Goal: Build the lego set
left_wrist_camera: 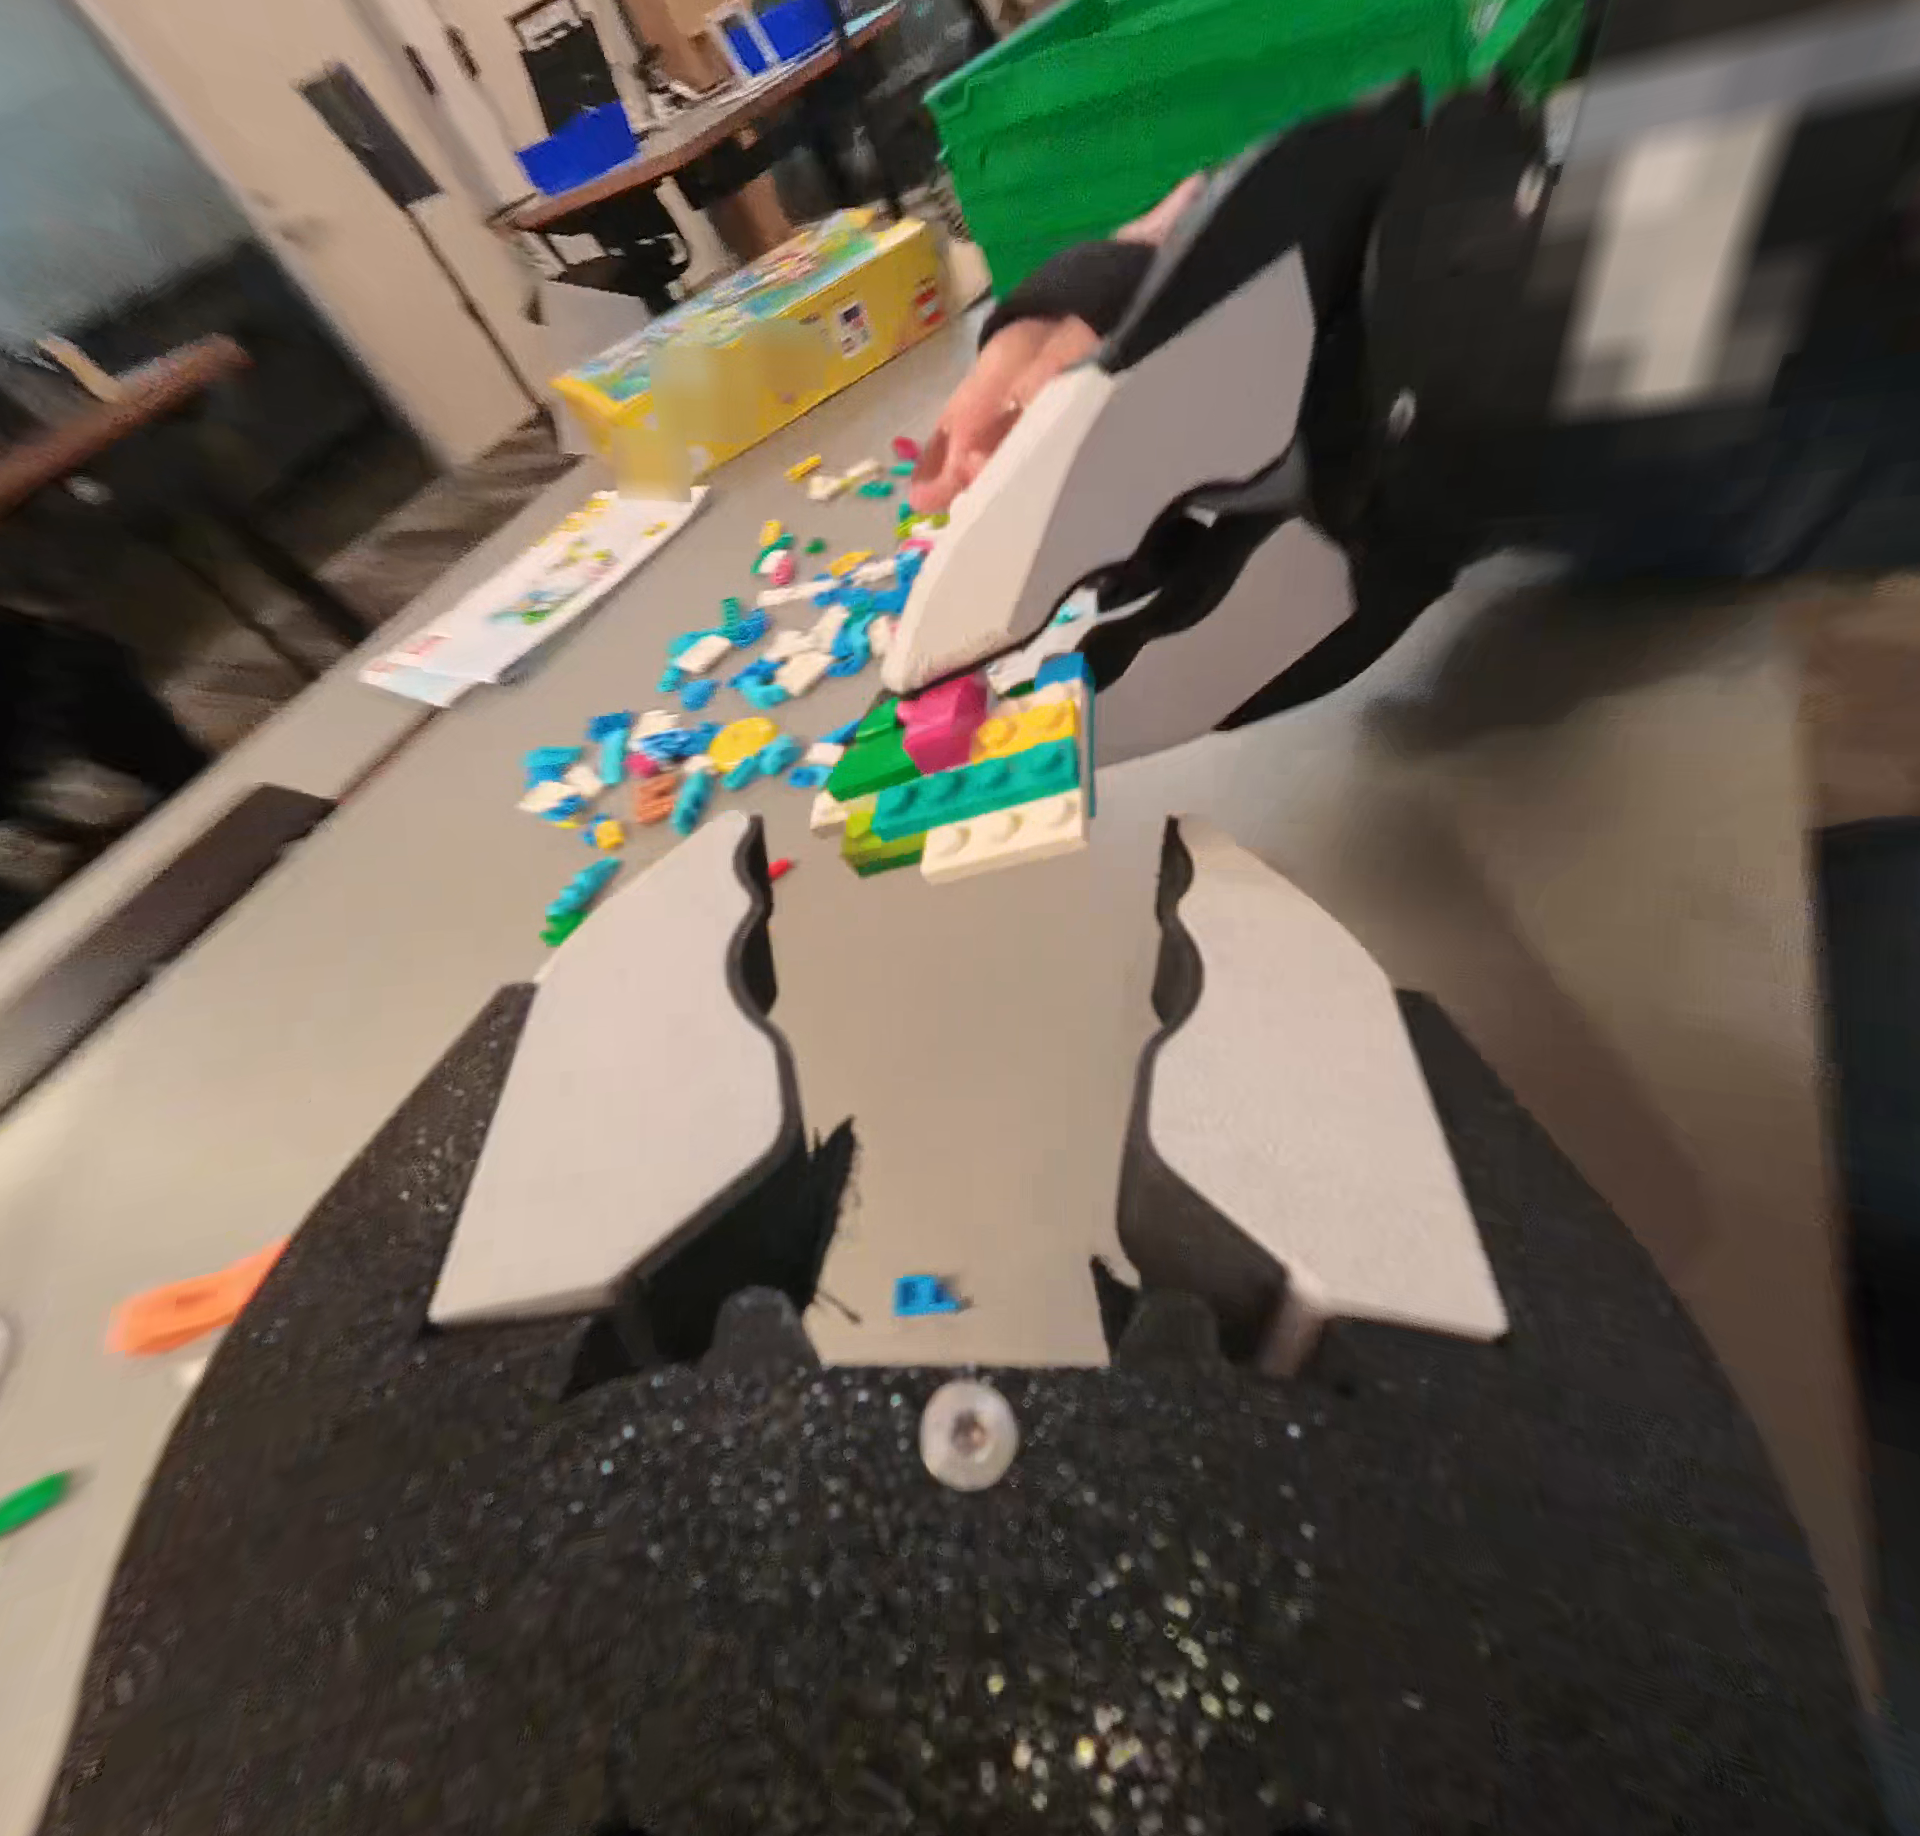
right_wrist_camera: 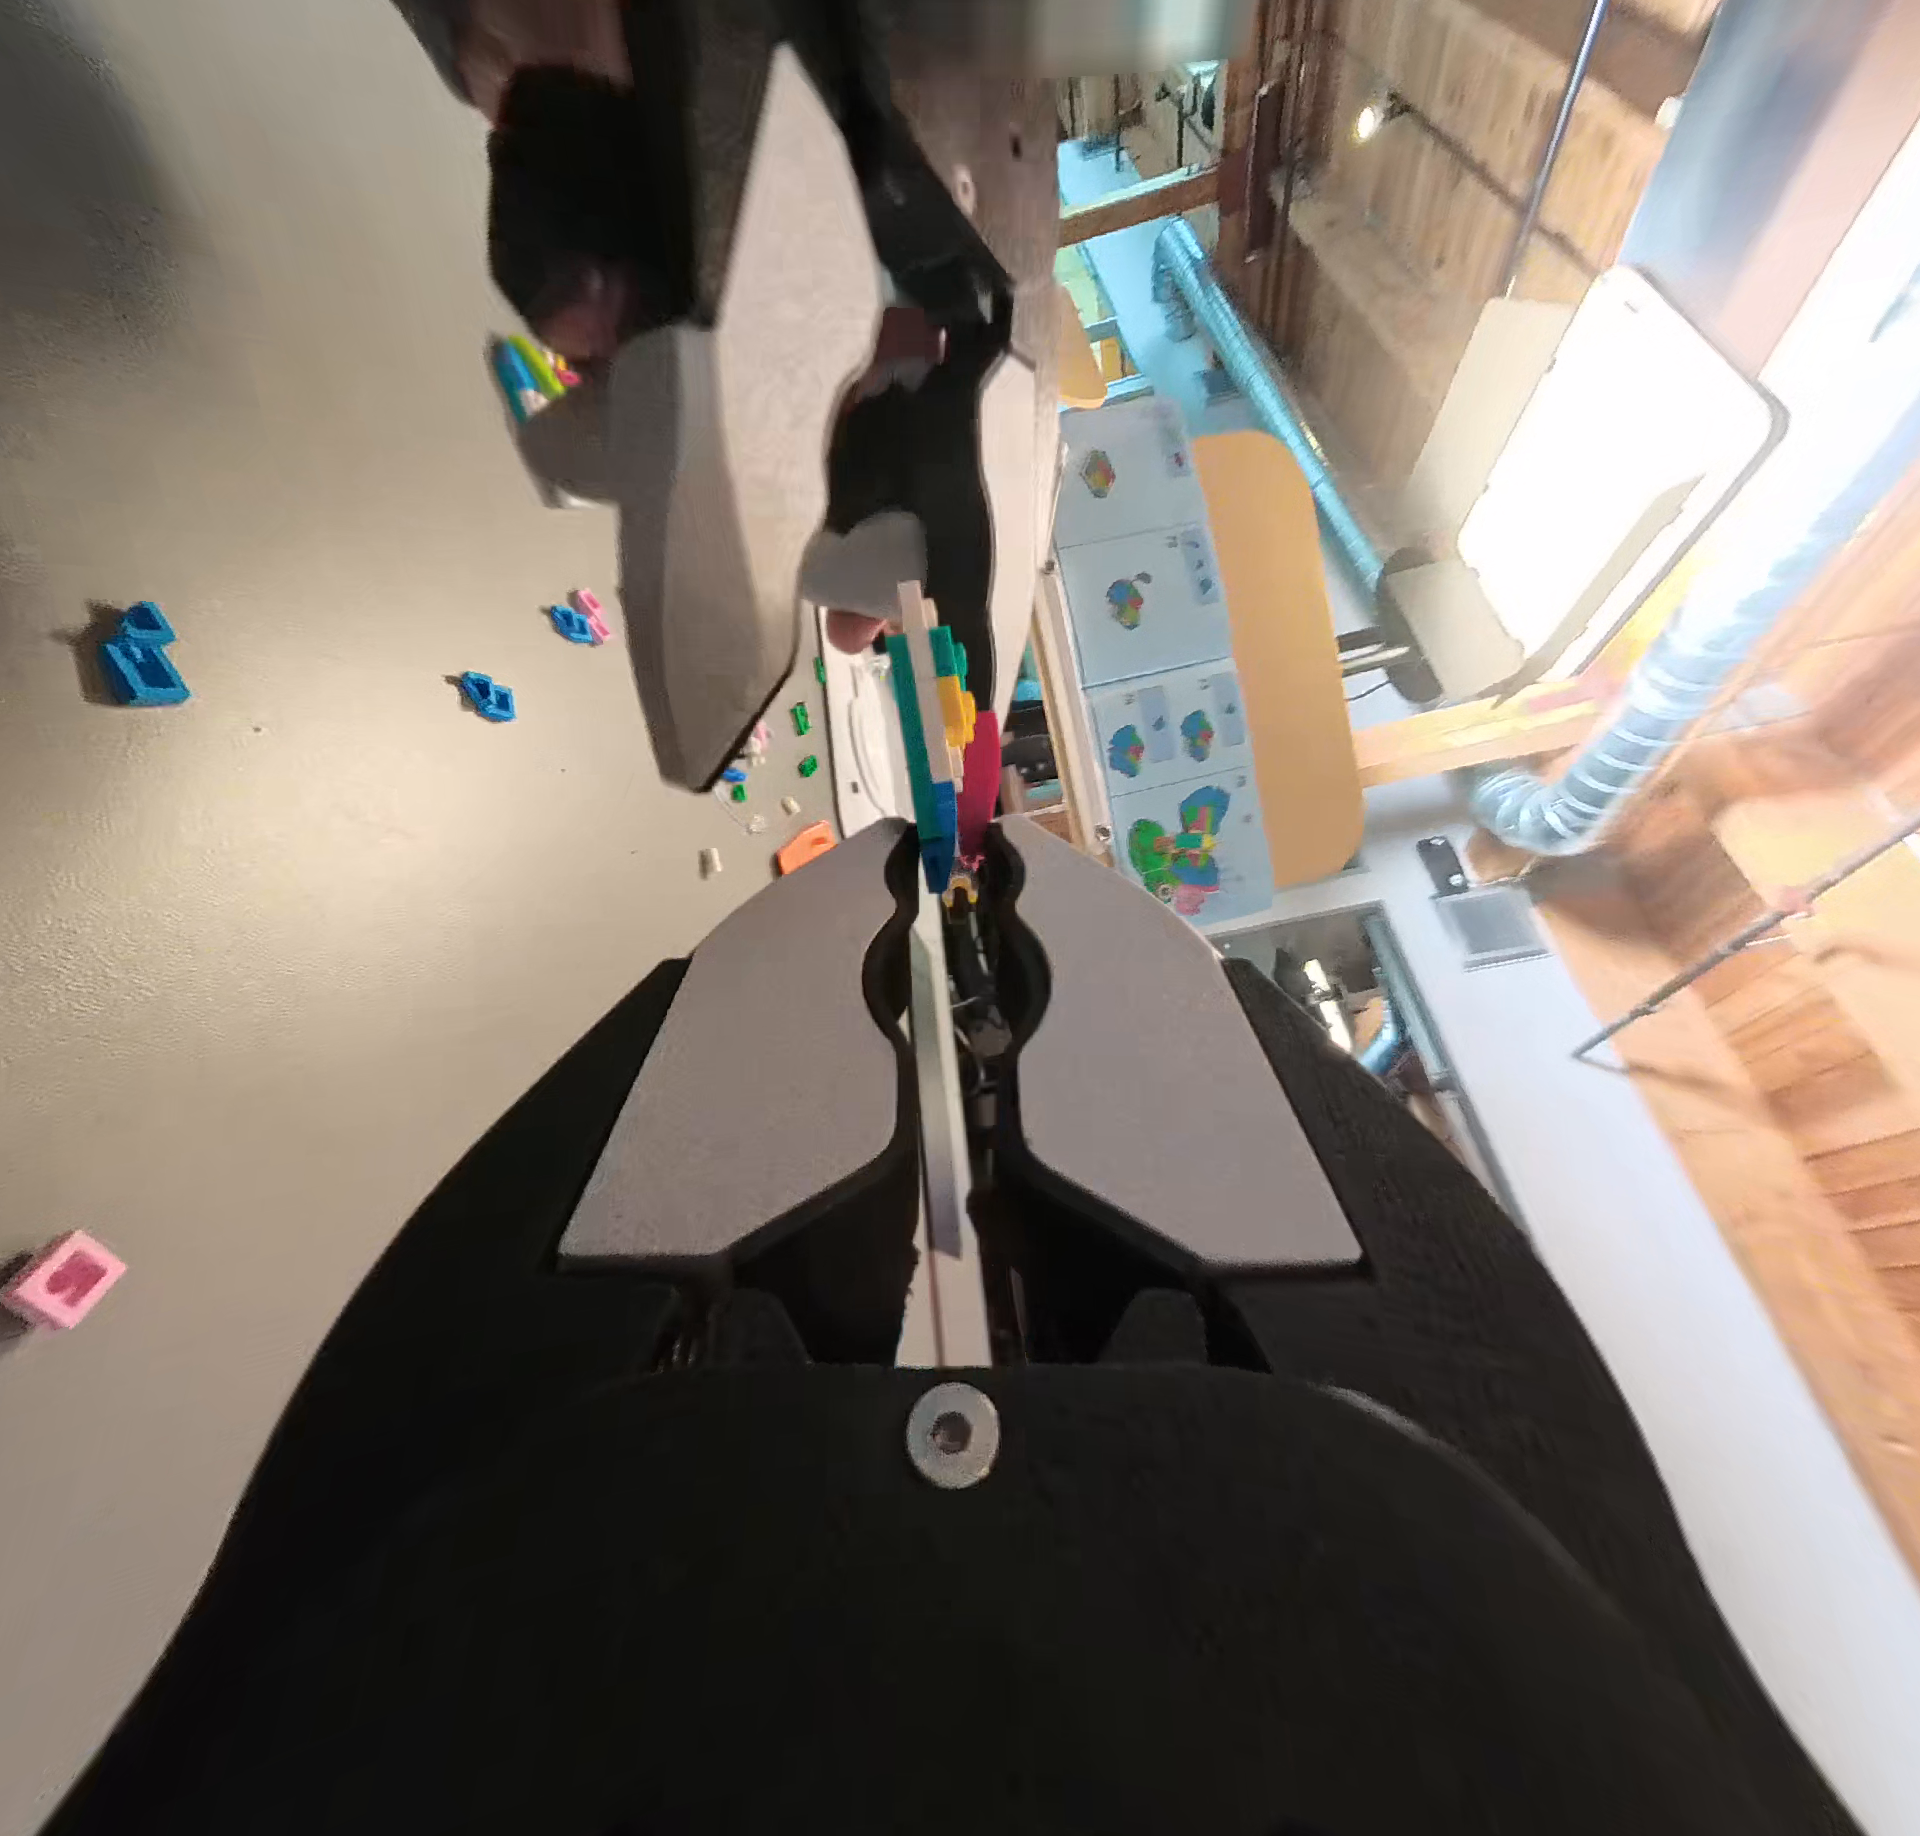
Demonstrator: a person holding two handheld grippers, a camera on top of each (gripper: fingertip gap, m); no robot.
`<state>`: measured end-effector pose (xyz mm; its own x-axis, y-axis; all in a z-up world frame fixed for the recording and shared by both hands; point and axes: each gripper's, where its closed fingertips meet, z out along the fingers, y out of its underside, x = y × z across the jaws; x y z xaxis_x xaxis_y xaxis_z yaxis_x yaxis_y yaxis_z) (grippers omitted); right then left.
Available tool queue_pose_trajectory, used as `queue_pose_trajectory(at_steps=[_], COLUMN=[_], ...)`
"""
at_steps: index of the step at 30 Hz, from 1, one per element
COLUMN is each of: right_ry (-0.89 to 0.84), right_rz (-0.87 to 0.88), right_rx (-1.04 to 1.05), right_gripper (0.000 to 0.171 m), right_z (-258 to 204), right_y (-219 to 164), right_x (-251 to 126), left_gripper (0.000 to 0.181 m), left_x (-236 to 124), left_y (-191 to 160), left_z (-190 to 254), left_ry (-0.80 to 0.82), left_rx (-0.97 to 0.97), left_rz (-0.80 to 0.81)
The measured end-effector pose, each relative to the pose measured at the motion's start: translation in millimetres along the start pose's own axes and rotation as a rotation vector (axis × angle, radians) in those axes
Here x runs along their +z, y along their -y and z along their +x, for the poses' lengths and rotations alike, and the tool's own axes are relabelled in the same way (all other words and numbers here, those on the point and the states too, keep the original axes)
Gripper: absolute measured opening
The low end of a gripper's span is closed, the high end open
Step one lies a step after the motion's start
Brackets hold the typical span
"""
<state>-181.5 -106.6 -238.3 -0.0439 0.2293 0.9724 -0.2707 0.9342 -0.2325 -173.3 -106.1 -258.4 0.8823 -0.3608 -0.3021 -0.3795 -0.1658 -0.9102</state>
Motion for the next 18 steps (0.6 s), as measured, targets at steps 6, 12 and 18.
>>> queue_pose_trajectory(at_steps=[6, 12, 18], right_ry=[0.0, 0.01, 0.037], right_rz=[0.007, 0.004, -0.038], right_rx=[-0.044, -0.05, 0.042], right_gripper=[0.01, 0.01, 0.015], right_z=[-3, -5, -7], right_y=[3, 4, -13], right_x=[0, 2, 1], left_gripper=[0.054, 0.052, 0.052], left_x=[-5, -6, -5], left_y=[4, 3, -11], left_z=[3, 1, -14], left_ry=[-0.099, -0.128, 0.005], left_rx=[-0.177, -0.24, -0.141], left_rz=[0.063, 0.094, 0.062])
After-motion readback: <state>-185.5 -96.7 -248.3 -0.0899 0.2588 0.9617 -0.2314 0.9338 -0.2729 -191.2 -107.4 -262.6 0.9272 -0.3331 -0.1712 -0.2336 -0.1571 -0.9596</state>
